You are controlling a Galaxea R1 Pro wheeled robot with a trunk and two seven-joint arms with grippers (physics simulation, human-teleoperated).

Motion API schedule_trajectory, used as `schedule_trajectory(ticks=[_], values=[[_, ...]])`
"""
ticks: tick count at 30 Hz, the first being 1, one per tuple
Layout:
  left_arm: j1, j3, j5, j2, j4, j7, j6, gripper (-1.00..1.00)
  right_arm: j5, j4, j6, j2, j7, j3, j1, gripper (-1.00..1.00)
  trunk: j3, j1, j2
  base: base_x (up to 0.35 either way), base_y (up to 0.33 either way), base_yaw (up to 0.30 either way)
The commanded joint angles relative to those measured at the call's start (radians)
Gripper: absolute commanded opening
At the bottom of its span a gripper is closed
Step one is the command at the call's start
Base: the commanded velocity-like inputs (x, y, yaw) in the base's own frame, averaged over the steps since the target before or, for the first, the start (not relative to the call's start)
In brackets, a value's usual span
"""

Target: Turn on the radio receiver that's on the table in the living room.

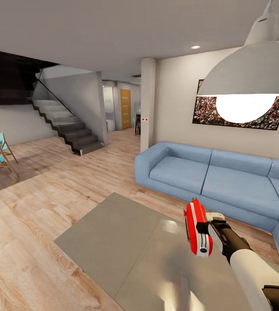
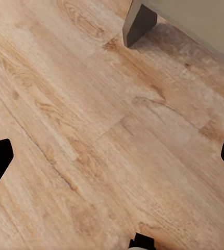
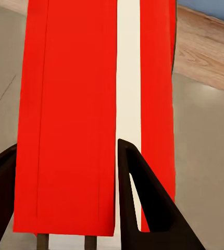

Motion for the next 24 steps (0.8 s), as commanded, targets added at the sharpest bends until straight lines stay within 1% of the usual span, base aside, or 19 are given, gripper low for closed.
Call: schedule_trajectory(ticks=[1, 4, 6, 8, 9, 10, 11, 13, 14, 15, 16, 17, 18, 19, 20, 21, 22, 23, 24], values=[[0.000, 0.000, 0.000, -0.001, 0.001, 0.000, -0.002, 1.00, 0.003, 0.000, -0.012, 0.000, 0.000, 0.001, 0.000, -1.00, 0.000, 0.000, 0.000, 0.000, 0.000, 0.000], [0.000, -0.001, 0.000, -0.003, 0.004, 0.000, -0.009, 1.00, 0.022, -0.001, -0.061, 0.001, 0.001, 0.019, 0.000, -1.00, 0.000, 0.000, 0.000, 0.000, 0.000, 0.000], [0.000, -0.001, 0.000, -0.005, 0.006, -0.001, -0.016, 1.00, 0.044, -0.002, -0.097, 0.002, 0.002, 0.058, 0.000, -1.00, 0.000, 0.000, 0.000, 0.000, 0.000, 0.000], [0.000, -0.001, 0.000, -0.005, 0.007, -0.001, -0.023, 1.00, 0.069, -0.002, -0.133, 0.002, 0.001, 0.112, 0.000, -1.00, 0.000, 0.000, 0.000, 0.000, 0.000, 0.000], [0.000, -0.001, 0.001, -0.005, 0.008, -0.001, -0.026, 1.00, 0.085, -0.002, -0.156, 0.003, 0.000, 0.153, 0.000, -1.00, 0.000, 0.000, 0.000, 0.000, 0.000, 0.000], [0.000, -0.001, 0.001, -0.005, 0.008, -0.001, -0.027, 1.00, 0.092, -0.002, -0.165, 0.003, -0.001, 0.173, 0.000, -1.00, 0.000, 0.000, 0.000, 0.000, 0.000, 0.000], [0.000, -0.001, 0.001, -0.004, 0.009, -0.001, -0.028, 1.00, 0.105, -0.002, -0.180, 0.003, -0.003, 0.213, 0.000, -1.00, 0.000, 0.000, 0.000, 0.000, 0.000, 0.000], [0.000, -0.001, 0.001, -0.004, 0.009, -0.001, -0.029, 1.00, 0.117, -0.002, -0.190, 0.003, -0.009, 0.251, 0.000, -1.00, 0.000, 0.000, 0.000, 0.000, 0.000, 0.000], [0.000, -0.001, 0.001, -0.004, 0.010, -0.002, -0.029, 1.00, 0.130, -0.002, -0.196, 0.004, -0.027, 0.288, 0.000, -1.00, 0.000, 0.000, 0.000, 0.000, 0.000, 0.000], [0.000, -0.001, 0.001, -0.004, 0.010, -0.002, -0.030, 1.00, 0.137, -0.002, -0.199, 0.004, -0.040, 0.306, 0.000, -1.00, 0.000, 0.000, 0.000, 0.000, 0.000, 0.000], [0.000, -0.001, 0.000, -0.005, 0.010, -0.003, -0.030, 1.00, 0.154, -0.003, -0.205, 0.005, -0.078, 0.346, 0.000, -1.00, 0.000, 0.000, 0.000, 0.000, 0.000, 0.000], [0.000, -0.001, 0.000, -0.005, 0.010, -0.003, -0.030, 1.00, 0.164, -0.004, -0.208, 0.006, -0.102, 0.366, 0.000, -1.00, 0.000, 0.000, 0.000, 0.000, 0.000, 0.000], [0.000, -0.001, -0.001, -0.005, 0.011, -0.003, -0.030, 1.00, 0.185, -0.004, -0.217, 0.007, -0.160, 0.405, 0.000, -1.00, 0.000, 0.000, 0.000, 0.000, 0.000, 0.000], [0.000, -0.001, -0.001, -0.005, 0.011, -0.003, -0.030, 1.00, 0.195, -0.005, -0.222, 0.008, -0.193, 0.425, 0.000, -1.00, 0.000, 0.000, 0.000, 0.000, 0.000, 0.000], [0.000, -0.001, -0.001, -0.005, 0.011, -0.003, -0.030, 1.00, 0.215, -0.005, -0.239, 0.013, -0.267, 0.464, 0.000, -1.00, 0.000, 0.000, 0.000, 0.000, 0.000, 0.000], [0.000, -0.001, -0.001, -0.005, 0.011, -0.003, -0.030, 1.00, 0.225, -0.005, -0.249, 0.016, -0.307, 0.483, 0.000, -1.00, 0.000, 0.000, 0.000, 0.000, 0.000, 0.000], [0.000, -0.001, -0.001, -0.005, 0.011, -0.003, -0.030, 1.00, 0.244, -0.004, -0.270, 0.023, -0.392, 0.522, 0.000, -1.00, 0.000, 0.000, 0.000, 0.000, 0.000, 0.000], [0.000, -0.001, -0.001, -0.005, 0.011, -0.003, -0.030, 1.00, 0.252, -0.004, -0.279, 0.027, -0.438, 0.541, 0.000, -1.00, 0.000, 0.000, 0.000, 0.000, 0.000, 0.000], [0.000, -0.001, -0.001, -0.005, 0.011, -0.003, -0.030, 1.00, 0.266, -0.002, -0.292, 0.034, -0.530, 0.580, 0.000, -1.00, 0.000, 0.000, 0.000, 0.000, 0.000, 0.000]])
